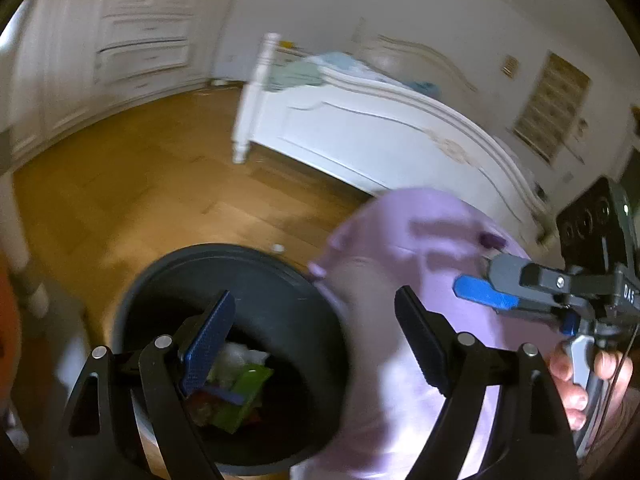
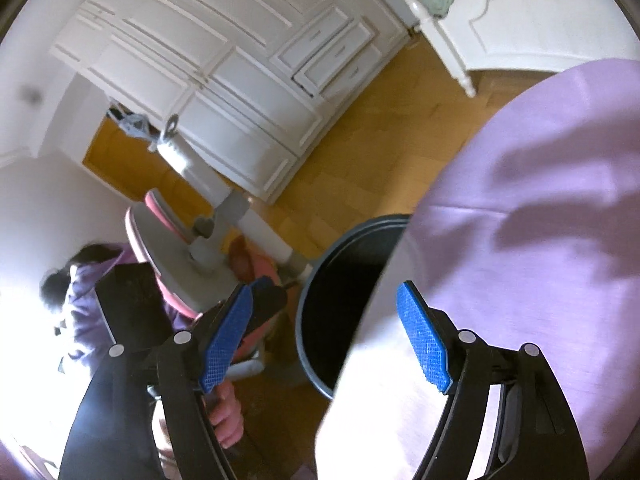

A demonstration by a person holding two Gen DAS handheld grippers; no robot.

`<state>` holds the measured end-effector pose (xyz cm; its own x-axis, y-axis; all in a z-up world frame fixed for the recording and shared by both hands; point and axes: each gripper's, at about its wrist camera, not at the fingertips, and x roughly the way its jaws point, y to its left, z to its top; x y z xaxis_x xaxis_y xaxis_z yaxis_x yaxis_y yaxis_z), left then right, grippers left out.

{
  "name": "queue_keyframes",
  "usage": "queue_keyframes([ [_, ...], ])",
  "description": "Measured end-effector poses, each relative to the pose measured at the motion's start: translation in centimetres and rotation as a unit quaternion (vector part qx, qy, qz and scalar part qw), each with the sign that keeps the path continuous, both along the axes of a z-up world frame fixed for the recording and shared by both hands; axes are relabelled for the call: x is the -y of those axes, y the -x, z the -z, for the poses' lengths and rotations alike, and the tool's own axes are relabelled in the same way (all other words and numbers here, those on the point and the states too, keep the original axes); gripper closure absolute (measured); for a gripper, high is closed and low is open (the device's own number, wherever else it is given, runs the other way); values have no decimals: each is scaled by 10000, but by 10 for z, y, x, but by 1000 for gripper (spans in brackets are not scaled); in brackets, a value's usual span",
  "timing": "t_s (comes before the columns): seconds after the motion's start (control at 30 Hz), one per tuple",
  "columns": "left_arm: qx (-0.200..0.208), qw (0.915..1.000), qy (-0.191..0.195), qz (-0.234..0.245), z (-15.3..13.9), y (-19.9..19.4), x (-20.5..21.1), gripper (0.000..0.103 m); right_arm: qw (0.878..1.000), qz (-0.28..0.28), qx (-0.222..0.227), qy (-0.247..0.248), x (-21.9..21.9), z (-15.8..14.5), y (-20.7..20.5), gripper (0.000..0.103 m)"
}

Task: Collect trash
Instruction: 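Grasp the gold wrapper with the left tool while the right tool grasps the orange bag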

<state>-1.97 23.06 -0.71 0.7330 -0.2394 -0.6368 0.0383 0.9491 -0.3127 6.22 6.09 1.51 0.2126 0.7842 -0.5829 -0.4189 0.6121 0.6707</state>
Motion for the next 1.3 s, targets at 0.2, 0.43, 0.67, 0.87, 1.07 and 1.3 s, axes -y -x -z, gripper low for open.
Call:
queue_keyframes([
  [0.2, 66, 9957, -349, 855, -8, -18, 75, 18, 9983, 388, 379, 206, 72, -15, 14, 28],
  [0.43, 76, 9841, -761, 1600, -13, -40, 150, 18, 9884, 887, 802, 934, 188, -18, 52, 29],
  [0.67, 75, 9699, -1073, 2184, -15, -68, 220, 18, 9729, 681, 1027, 1957, 256, 3, 100, 23],
  [0.87, 46, 9557, -1405, 2585, -11, -95, 273, 18, 9608, 425, 1142, 2492, 265, 22, 116, 23],
  [1.07, -234, 9464, -1782, 2683, 11, -124, 303, 33, 9513, 470, 1170, 2813, 271, 36, 117, 35],
  [1.3, -622, 9465, -1697, 2673, 25, -145, 309, 65, 9551, 649, 1163, 2645, 285, 35, 113, 54],
])
